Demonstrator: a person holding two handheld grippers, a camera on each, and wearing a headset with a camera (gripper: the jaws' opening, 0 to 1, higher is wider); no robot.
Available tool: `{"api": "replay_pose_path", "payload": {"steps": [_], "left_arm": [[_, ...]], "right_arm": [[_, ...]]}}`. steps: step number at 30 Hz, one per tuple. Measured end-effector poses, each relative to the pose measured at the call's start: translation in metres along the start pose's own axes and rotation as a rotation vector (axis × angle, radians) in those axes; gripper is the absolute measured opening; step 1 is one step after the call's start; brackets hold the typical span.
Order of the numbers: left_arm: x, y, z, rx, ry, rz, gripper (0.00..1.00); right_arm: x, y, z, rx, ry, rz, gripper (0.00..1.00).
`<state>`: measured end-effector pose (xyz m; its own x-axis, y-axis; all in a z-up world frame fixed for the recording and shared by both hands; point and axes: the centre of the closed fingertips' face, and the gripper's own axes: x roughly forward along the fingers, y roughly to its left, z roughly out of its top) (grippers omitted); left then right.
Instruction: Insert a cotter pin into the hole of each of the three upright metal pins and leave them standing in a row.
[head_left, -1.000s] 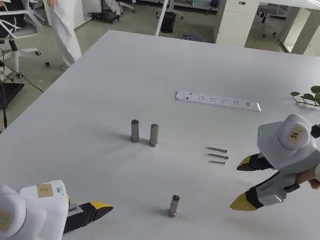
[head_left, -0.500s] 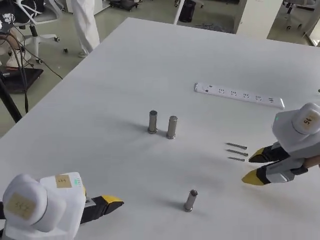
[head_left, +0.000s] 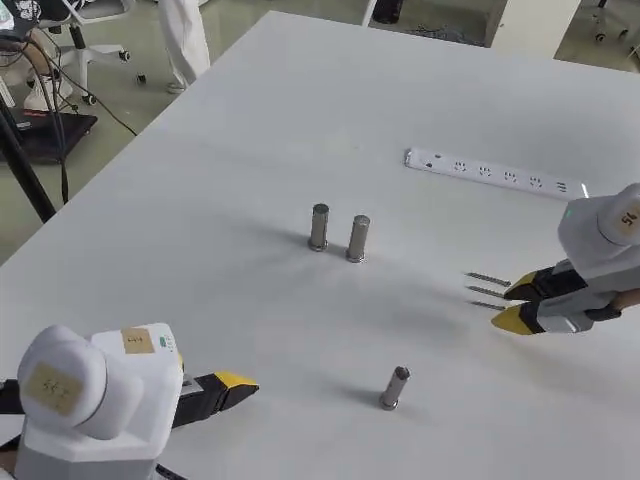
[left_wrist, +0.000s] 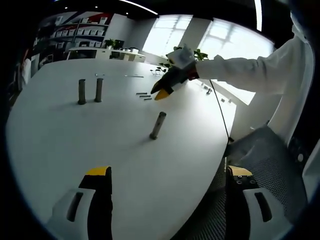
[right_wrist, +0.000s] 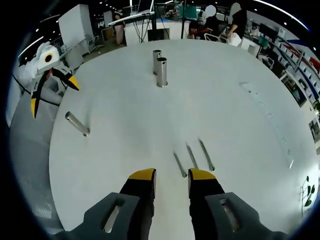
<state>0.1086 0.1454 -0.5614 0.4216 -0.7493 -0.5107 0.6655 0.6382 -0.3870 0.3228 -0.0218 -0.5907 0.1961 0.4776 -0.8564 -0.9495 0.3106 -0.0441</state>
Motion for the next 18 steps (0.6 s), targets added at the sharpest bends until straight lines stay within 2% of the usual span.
{"api": "replay_pose_path", "payload": {"steps": [5, 12, 18], "left_arm": [[-0.001, 0.003, -0.001, -0.007, -0.001, 0.007, 0.93], [-0.003, 0.005, -0.001, -0.016, -0.004, 0.016, 0.93], [-0.005, 0.006, -0.005, -0.030, 0.003, 0.023, 0.91]], "right_arm": [[0.005, -0.008, 0.001, -0.010, 0.012, -0.001, 0.19], [0.014, -0.010, -0.004, -0.029, 0.047, 0.023, 0.11], [0.016, -0.010, -0.001, -0.038, 0.049, 0.032, 0.10]]}}
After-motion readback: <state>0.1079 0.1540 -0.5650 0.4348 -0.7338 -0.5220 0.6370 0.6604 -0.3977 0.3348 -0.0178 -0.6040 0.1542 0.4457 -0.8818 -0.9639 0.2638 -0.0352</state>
